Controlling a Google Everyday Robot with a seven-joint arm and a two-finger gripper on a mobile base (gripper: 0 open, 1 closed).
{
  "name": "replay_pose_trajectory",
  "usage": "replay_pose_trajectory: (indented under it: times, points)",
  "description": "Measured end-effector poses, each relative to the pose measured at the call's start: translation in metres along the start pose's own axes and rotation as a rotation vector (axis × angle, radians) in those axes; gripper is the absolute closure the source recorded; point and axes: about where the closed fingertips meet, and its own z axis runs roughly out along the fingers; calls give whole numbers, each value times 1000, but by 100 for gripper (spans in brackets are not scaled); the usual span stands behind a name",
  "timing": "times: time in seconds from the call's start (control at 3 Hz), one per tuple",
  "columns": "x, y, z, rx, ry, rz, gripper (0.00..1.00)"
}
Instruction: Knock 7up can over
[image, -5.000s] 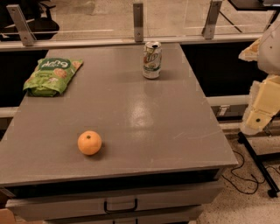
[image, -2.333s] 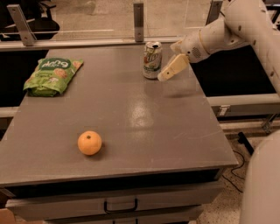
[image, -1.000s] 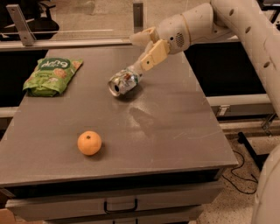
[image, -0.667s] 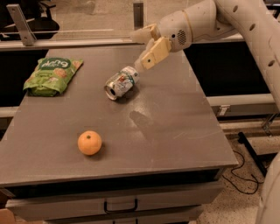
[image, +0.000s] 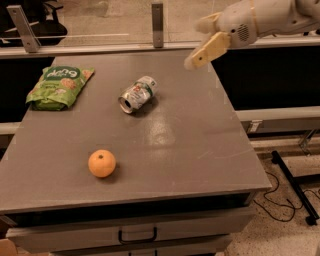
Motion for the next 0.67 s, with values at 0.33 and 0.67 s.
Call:
replay_pose_trajectory:
  times: [0.33, 0.67]
  points:
    - [-6, -26, -56, 221, 58, -51, 0]
    - [-11, -30, -55, 238, 51, -58, 0]
